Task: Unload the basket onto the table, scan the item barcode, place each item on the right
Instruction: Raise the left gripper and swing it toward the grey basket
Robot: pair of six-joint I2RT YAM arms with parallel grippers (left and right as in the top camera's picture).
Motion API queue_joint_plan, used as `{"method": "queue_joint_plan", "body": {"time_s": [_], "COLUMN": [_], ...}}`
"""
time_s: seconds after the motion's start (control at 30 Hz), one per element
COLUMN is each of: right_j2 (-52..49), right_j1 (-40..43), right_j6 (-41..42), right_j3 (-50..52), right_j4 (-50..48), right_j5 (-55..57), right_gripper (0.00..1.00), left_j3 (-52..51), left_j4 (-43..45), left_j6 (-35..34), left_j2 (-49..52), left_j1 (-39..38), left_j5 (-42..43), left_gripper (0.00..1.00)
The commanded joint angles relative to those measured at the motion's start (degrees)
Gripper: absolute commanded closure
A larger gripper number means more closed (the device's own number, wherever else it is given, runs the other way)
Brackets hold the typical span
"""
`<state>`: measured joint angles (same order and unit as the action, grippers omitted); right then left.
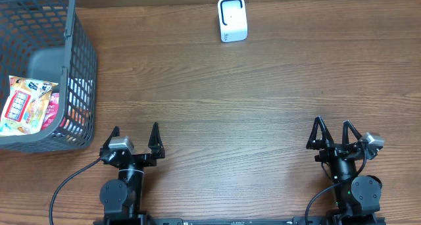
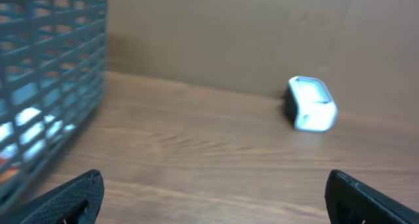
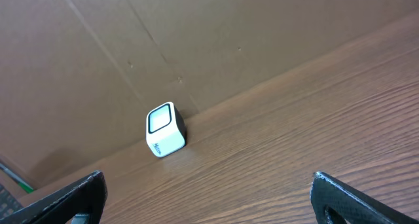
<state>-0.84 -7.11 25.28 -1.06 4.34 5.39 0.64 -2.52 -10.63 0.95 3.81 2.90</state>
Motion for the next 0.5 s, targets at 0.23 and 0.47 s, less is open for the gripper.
{"method": "queue_joint_plan", "body": {"time_s": [0.23,0.47], "right_j2": [0.68,0.68], "right_j1": [0.22,0.22], "right_j6": [0.04,0.04], "right_j3": [0.61,0.61], "right_j4": [-0.24,-0.24], "right_j5": [0.55,0.55], "right_gripper": [0.00,0.00], "left_j3": [3.04,15.04], "left_j4": [14.19,12.20], "left_j6": [-9.31,-4.07], "left_j2": [-0.70,4.72], "left_j1": [-0.09,-0.09], "left_j5": [10.27,10.25], "left_gripper": [0.00,0.00]}}
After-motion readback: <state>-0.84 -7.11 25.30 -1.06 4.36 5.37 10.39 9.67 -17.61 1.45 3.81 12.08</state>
